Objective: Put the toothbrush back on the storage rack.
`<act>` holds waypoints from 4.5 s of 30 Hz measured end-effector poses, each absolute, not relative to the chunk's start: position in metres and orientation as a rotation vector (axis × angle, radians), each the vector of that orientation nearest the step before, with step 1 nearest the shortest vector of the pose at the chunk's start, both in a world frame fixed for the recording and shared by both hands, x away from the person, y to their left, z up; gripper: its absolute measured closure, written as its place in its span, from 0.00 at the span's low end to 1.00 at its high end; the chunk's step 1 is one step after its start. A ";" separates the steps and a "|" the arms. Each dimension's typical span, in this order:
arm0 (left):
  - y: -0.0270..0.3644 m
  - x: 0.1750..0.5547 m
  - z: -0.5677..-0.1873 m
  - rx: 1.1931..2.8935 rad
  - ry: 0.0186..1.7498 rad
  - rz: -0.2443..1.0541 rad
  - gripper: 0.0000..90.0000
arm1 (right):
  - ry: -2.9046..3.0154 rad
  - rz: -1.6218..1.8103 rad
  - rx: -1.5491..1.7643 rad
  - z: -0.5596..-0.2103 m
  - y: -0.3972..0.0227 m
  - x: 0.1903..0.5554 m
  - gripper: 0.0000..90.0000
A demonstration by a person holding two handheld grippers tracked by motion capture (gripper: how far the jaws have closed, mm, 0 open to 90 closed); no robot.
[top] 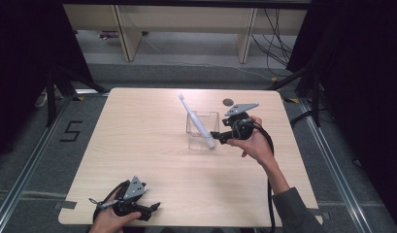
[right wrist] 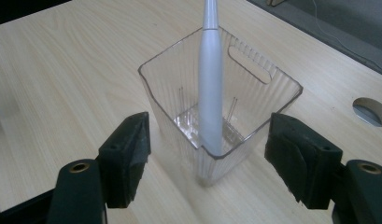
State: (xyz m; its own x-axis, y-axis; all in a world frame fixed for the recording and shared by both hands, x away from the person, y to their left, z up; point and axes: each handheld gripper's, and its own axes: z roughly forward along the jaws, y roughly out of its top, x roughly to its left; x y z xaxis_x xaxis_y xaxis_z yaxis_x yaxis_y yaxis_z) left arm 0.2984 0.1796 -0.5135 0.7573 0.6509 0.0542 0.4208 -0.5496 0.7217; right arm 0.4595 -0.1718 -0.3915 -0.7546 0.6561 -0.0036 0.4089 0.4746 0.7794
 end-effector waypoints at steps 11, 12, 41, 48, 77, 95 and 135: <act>0.178 0.297 -0.513 2.231 0.798 0.407 0.17 | 2.418 1.179 0.932 -0.394 -0.184 0.451 0.32; 0.178 0.297 -0.513 2.231 0.797 0.407 0.17 | 2.397 1.182 0.931 -0.395 -0.188 0.450 0.32; 0.178 0.297 -0.513 2.221 0.796 0.411 0.17 | 2.413 1.172 0.970 -0.420 -0.210 0.425 0.26; 0.179 0.297 -0.512 2.235 0.780 0.418 0.17 | 2.413 1.170 0.982 -0.429 -0.214 0.420 0.26; 0.178 0.296 -0.512 2.227 0.794 0.416 0.17 | 2.429 1.174 0.981 -0.459 -0.218 0.399 0.22; 0.179 0.297 -0.512 2.233 0.787 0.425 0.17 | 2.461 1.137 1.009 -0.477 -0.228 0.381 0.22; 0.180 0.297 -0.512 2.246 0.777 0.432 0.17 | 2.496 1.069 1.013 -0.491 -0.254 0.340 0.19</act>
